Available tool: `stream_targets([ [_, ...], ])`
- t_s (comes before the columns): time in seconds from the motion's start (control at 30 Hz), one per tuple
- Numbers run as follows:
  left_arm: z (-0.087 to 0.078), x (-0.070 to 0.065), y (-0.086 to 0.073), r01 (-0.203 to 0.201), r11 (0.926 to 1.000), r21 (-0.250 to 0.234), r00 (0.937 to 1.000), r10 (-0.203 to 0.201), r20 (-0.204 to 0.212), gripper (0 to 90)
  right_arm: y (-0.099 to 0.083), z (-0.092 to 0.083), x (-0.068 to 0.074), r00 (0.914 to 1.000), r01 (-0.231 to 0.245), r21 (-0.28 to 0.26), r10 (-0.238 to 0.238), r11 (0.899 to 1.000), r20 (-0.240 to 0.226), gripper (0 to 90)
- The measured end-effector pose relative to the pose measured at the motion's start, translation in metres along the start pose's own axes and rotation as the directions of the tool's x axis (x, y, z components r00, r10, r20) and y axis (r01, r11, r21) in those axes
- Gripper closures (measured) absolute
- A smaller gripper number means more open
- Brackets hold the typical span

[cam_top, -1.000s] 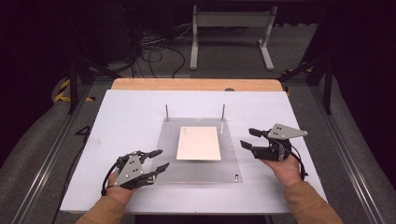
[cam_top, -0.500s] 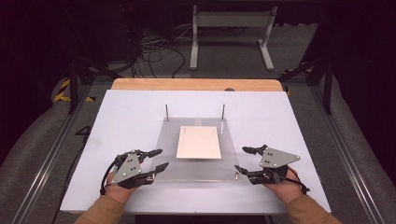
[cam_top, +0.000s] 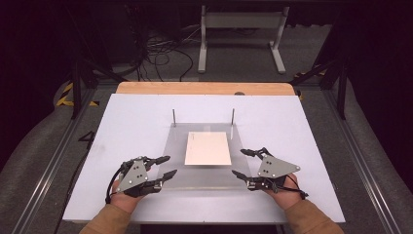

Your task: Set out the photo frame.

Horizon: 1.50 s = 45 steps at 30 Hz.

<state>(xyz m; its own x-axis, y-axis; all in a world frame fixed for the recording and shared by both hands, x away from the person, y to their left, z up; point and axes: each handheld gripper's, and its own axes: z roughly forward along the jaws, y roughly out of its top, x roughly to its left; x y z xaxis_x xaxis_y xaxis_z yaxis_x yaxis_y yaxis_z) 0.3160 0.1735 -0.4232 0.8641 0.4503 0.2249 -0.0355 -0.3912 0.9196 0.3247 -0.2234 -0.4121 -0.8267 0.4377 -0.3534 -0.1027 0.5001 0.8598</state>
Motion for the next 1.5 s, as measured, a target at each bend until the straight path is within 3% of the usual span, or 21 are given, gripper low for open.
stream_targets([
  [0.1,0.0,0.0,0.0,-0.001,1.0,-0.006,1.0,0.001,0.0,50.6,0.0,0.001,0.001,0.9998,0.018,0.0,-0.018,1.0,-0.009,53.8],
  [0.27,0.0,-0.001,0.005,-0.012,0.9997,-0.02,0.9998,0.012,-0.013,53.9,0.005,-0.002,0.004,0.9962,0.077,-0.026,-0.076,0.997,0.042,63.2],
  [0.6,0.001,0.002,0.021,-0.052,0.9983,-0.026,0.9977,0.051,-0.045,58.1,0.014,-0.007,-0.006,0.9956,0.062,-0.039,-0.059,0.997,0.073,63.7],
  [0.77,0.0,0.006,0.029,-0.064,0.9965,-0.053,0.9957,0.06,-0.07,58.8,0.02,-0.009,-0.012,0.9933,0.08,-0.055,-0.075,0.995,0.088,63.6],
  [0.97,-0.003,0.013,0.052,-0.086,0.9898,-0.114,0.9919,0.074,-0.103,60.1,0.036,-0.017,-0.024,0.9893,0.093,-0.103,-0.081,0.99,0.121,63.3],
  [1.27,-0.009,0.01,0.088,-0.189,0.9727,-0.135,0.9748,0.169,-0.145,66.4,0.055,-0.04,-0.034,0.9779,0.12,-0.16,-0.089,0.98,0.19,60.9],
  [1.5,-0.008,0.008,0.102,-0.173,0.9732,-0.151,0.9804,0.156,-0.12,67.5,0.062,-0.055,-0.037,0.9794,0.091,-0.161,-0.059,0.983,0.193,59.9],
])
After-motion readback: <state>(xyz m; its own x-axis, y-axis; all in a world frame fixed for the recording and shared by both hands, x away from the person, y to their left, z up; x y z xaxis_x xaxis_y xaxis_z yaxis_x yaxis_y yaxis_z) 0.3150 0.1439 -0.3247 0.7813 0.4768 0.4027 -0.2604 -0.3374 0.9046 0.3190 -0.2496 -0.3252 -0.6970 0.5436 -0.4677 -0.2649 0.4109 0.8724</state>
